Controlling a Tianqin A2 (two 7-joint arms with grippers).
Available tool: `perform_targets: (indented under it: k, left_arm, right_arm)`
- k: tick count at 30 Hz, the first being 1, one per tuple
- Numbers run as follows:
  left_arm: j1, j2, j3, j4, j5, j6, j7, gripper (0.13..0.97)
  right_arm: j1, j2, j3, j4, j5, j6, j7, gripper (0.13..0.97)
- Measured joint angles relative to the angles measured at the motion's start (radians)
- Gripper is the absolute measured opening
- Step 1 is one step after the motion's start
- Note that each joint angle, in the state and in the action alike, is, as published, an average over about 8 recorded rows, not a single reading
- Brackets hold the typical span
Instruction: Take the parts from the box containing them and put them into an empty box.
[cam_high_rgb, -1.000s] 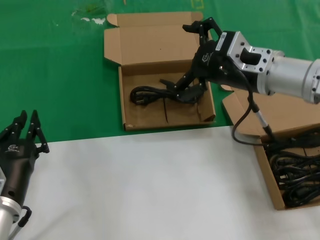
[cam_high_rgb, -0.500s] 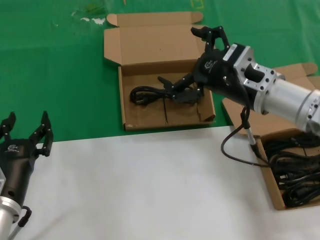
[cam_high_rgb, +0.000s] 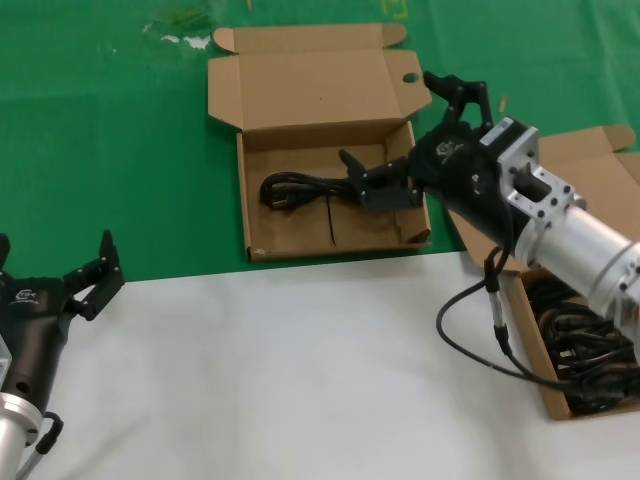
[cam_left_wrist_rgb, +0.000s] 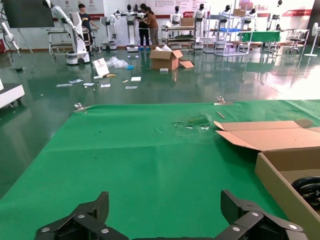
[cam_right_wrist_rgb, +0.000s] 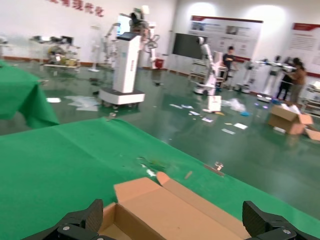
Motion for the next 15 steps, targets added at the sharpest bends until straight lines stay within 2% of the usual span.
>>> perform_targets:
  k: [6, 15]
  left_arm:
    - [0.000, 0.000, 0.000, 0.000, 0.000, 0.000, 0.000, 0.819]
    - [0.000, 0.000, 0.000, 0.000, 0.000, 0.000, 0.000, 0.925]
  right_arm:
    - [-0.071, -0.018, 0.032, 0.021, 0.038, 0.073, -0.018, 0.966]
    - [-0.176, -0.044, 0.079, 0.052, 0.095, 0.180, -0.043, 0.966]
